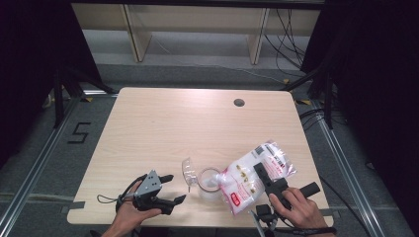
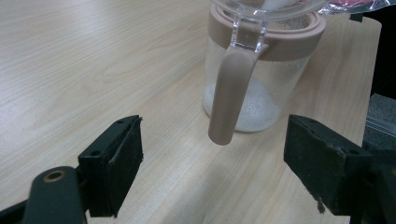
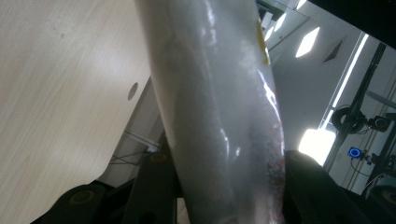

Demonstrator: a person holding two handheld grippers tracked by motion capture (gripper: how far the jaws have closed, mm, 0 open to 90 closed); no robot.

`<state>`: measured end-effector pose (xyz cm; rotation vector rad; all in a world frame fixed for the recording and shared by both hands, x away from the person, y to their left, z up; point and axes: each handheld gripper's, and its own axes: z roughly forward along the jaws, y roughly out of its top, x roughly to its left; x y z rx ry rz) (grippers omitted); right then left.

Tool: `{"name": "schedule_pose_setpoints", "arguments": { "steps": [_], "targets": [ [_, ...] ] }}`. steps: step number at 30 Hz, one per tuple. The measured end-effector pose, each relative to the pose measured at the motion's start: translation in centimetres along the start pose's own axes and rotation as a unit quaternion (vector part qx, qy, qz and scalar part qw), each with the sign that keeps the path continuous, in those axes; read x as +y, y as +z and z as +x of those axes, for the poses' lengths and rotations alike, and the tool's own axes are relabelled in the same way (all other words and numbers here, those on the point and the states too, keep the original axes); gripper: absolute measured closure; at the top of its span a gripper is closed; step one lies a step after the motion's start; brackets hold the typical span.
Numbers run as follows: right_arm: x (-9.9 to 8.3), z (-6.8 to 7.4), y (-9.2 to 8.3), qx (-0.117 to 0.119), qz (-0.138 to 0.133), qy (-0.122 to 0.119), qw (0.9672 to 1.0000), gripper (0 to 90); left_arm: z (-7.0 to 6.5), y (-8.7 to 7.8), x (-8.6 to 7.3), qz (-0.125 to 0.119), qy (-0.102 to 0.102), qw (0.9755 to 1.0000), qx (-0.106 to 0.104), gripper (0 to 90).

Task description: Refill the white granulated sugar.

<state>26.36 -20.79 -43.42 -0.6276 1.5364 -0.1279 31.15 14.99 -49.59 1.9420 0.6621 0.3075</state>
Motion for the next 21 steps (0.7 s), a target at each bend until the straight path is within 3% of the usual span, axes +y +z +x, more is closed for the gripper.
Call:
{"name": "schedule_pose_setpoints", "arguments": {
  "steps": [21],
  "targets": [
    [0.00,-0.02,-0.06,-0.001,0.000,0.005,1.0000,68.7,0.01,-0.03,0.02,-0.001,0.001,1.0000,0.002,19.4]
  ]
}}
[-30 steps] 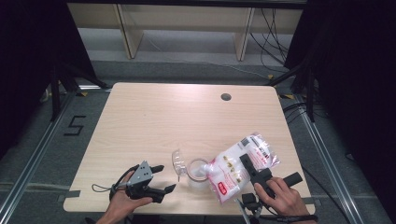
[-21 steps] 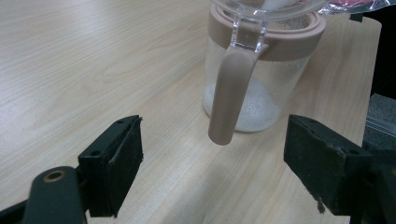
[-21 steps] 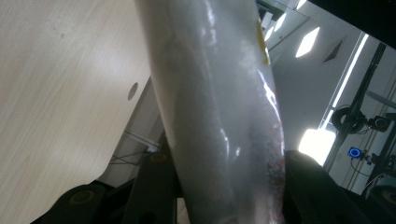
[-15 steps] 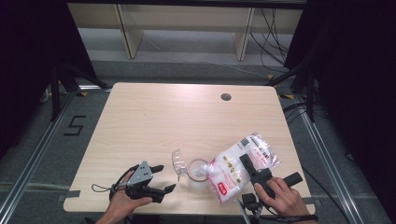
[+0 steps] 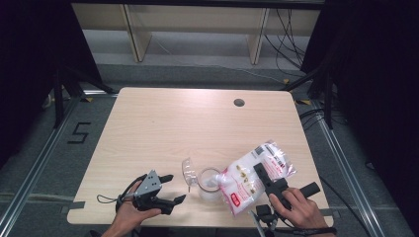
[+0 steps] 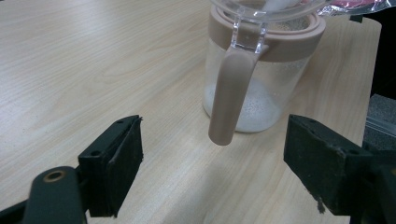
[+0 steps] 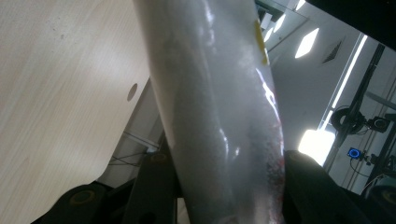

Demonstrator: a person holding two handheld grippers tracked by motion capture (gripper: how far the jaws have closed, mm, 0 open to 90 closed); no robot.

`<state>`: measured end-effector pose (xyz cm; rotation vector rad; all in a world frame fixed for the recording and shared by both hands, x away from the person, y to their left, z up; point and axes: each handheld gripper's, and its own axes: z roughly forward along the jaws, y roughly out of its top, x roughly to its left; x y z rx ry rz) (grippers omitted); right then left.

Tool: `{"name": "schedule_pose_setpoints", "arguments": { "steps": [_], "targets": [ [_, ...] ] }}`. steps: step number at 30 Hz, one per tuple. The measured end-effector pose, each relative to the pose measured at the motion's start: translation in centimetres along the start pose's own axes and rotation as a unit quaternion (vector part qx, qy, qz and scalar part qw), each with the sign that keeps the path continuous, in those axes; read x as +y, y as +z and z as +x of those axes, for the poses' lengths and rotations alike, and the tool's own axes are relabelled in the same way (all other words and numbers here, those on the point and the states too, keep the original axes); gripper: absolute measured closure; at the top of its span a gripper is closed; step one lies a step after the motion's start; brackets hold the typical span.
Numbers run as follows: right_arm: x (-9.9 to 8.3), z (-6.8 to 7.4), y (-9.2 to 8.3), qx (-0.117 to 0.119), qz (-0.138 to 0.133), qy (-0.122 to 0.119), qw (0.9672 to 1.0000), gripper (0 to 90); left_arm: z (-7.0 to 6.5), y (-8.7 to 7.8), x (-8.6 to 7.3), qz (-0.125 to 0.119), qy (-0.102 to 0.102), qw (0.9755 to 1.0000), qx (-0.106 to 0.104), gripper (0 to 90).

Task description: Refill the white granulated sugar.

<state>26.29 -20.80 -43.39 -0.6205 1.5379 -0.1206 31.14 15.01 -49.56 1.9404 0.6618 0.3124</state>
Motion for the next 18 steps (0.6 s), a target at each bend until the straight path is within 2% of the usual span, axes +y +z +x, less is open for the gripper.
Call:
{"name": "schedule_pose_setpoints", "arguments": {
  "steps": [5,6,11,14,18],
  "targets": [
    [0.01,0.01,0.00,0.001,0.000,0.001,1.0000,68.7,0.01,-0.05,0.03,0.002,0.003,1.0000,0.001,19.4],
    [0.00,0.01,0.00,0.000,-0.001,0.001,1.0000,68.8,-0.13,-0.04,-0.02,0.002,-0.008,1.0000,0.003,19.4],
    [-0.04,0.00,0.00,0.000,-0.003,-0.003,1.0000,68.8,-0.11,-0.04,-0.02,0.001,-0.007,1.0000,0.003,19.4],
    [-0.03,-0.01,-0.01,-0.001,-0.003,-0.003,1.0000,68.8,0.01,-0.05,0.02,0.001,0.002,1.0000,0.001,19.4],
    [-0.01,-0.03,-0.01,-0.001,-0.004,-0.004,1.0000,68.8,-0.01,0.00,0.01,0.002,-0.004,1.0000,-0.002,19.4]
  ]
}}
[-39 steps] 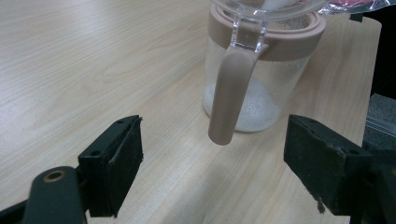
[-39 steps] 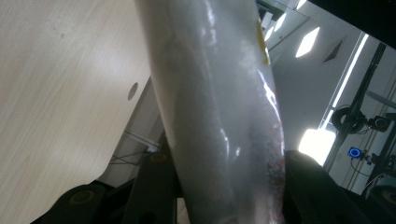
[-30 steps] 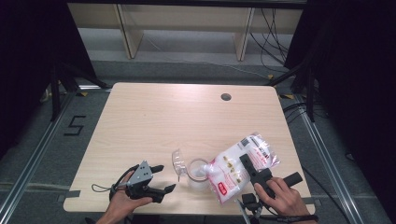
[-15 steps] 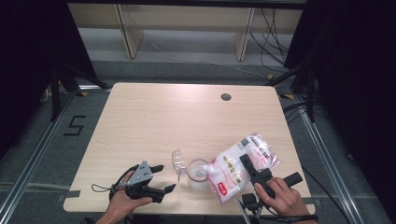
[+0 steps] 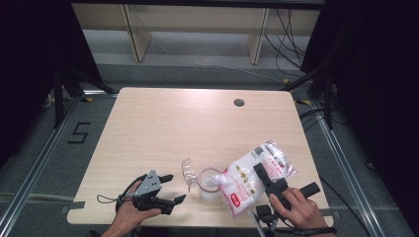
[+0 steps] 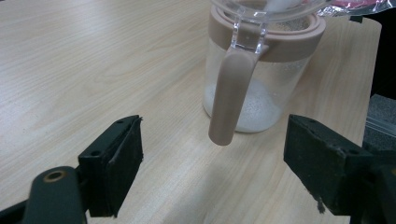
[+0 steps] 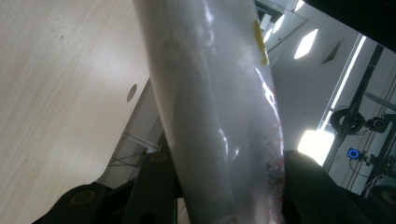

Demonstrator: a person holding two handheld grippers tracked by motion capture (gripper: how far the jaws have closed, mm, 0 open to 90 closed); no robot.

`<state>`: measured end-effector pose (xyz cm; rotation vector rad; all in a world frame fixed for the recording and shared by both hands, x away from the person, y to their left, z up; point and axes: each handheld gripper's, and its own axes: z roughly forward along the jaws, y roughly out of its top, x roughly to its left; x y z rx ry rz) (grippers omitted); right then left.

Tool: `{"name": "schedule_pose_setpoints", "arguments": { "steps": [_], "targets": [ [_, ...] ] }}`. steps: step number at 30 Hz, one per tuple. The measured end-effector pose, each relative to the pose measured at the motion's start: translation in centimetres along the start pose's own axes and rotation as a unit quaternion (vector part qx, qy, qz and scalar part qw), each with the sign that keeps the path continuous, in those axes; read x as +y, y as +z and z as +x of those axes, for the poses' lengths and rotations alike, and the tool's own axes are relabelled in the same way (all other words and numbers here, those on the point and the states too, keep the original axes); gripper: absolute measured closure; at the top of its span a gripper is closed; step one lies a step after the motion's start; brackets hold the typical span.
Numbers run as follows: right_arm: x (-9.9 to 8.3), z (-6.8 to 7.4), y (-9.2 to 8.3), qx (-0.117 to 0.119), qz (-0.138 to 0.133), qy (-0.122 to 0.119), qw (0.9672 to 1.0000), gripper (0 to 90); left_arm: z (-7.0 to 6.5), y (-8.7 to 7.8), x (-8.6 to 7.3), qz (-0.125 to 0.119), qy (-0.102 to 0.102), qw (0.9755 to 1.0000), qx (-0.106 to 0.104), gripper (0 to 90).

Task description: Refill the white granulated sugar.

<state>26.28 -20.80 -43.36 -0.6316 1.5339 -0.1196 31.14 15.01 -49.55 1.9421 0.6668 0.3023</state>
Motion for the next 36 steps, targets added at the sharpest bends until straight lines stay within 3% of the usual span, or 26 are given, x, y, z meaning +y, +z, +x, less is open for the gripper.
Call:
{"name": "schedule_pose_setpoints", "arguments": {
  "steps": [15,36],
  "targets": [
    [-0.03,0.11,0.06,-0.002,-0.002,0.006,1.0000,69.0,0.03,0.07,-0.02,0.003,0.007,1.0000,0.000,19.4],
    [-0.07,0.35,0.10,0.001,-0.005,0.008,1.0000,69.5,0.01,0.03,-0.06,0.000,0.002,1.0000,0.000,19.4]
  ]
}}
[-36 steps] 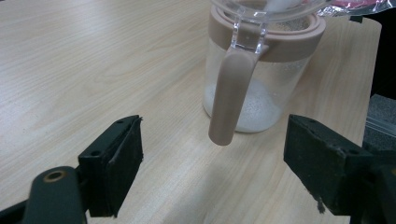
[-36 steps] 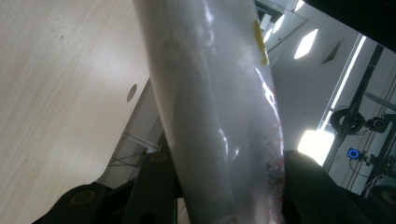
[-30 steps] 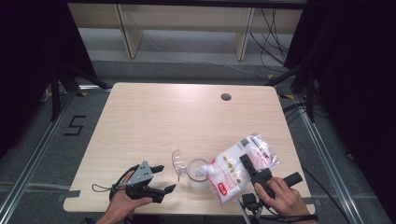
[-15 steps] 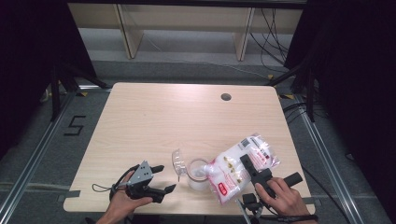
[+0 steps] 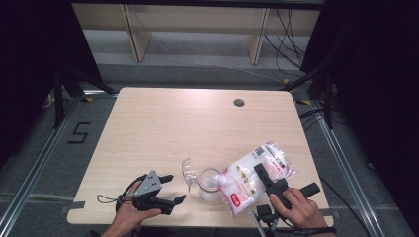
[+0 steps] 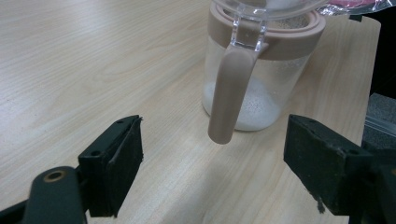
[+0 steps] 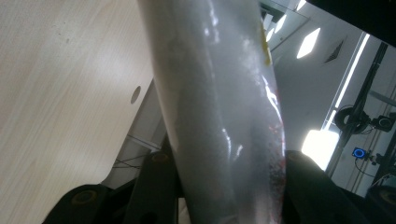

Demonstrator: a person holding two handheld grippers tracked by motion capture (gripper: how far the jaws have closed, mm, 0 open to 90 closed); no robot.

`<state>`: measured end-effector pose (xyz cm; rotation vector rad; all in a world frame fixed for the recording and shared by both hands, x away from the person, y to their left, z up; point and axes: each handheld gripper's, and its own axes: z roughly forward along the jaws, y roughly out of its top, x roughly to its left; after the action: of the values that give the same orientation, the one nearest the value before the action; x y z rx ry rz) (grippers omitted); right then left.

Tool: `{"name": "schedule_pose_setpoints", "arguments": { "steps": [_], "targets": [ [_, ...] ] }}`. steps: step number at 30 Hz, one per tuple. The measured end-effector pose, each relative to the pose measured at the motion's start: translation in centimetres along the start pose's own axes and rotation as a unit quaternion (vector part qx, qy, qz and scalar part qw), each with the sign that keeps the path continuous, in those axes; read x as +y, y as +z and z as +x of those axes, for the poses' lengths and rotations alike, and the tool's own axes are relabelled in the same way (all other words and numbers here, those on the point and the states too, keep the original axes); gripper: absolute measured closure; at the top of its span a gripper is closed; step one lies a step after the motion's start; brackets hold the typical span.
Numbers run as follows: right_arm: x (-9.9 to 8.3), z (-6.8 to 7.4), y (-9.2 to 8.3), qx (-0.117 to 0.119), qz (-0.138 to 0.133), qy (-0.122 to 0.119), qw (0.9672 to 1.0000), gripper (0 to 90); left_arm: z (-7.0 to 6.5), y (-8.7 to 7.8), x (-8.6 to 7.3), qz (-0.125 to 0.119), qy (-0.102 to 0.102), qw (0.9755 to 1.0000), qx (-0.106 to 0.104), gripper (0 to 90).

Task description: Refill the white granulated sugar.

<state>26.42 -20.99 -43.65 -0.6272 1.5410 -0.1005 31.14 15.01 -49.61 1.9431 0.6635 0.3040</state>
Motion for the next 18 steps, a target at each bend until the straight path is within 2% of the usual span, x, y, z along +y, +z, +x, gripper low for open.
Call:
{"name": "schedule_pose_setpoints", "arguments": {
  "steps": [18],
  "targets": [
    [0.01,0.00,-0.01,-0.001,0.000,0.000,1.0000,69.6,0.04,-0.09,0.03,0.002,0.002,1.0000,0.000,19.4]
  ]
}}
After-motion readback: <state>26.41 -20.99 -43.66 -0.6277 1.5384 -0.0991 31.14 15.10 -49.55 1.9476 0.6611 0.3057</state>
